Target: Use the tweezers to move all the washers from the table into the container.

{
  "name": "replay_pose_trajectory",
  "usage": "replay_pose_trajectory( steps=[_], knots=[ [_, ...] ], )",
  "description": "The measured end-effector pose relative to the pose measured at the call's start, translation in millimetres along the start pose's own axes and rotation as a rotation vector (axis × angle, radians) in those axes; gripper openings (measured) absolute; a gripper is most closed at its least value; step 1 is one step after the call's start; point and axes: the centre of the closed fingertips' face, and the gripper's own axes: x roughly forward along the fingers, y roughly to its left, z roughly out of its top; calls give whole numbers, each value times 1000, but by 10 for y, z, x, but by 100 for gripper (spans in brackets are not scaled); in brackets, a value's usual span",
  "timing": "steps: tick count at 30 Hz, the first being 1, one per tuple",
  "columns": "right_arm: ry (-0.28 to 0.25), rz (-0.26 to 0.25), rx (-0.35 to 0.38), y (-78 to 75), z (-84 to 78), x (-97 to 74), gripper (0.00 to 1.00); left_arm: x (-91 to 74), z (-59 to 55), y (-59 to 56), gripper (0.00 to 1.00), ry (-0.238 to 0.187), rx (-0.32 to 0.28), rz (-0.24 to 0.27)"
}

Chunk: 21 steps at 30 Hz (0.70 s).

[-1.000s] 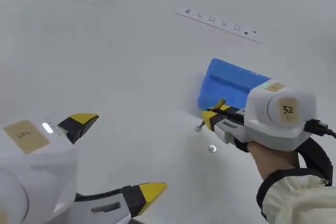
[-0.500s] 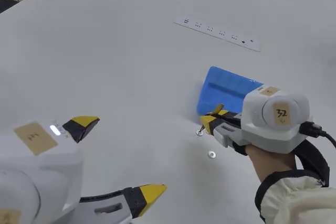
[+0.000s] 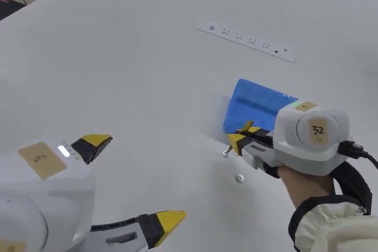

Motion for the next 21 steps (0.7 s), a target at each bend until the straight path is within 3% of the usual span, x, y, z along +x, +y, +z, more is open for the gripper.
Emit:
replay_pose_trajectory(
  steps=[11,17,21],
  knots=[
    [-11,-7,21,-27,-30,-2,3,17,-11,0,83,5,7,-2],
    [-3,-4,68,-63,-31,-8,2,5,-9,4,84,6,11,-1],
    [10,-7,57,-54,-33,-14,2,-13,0,5,85,6,15,0]
  ],
)
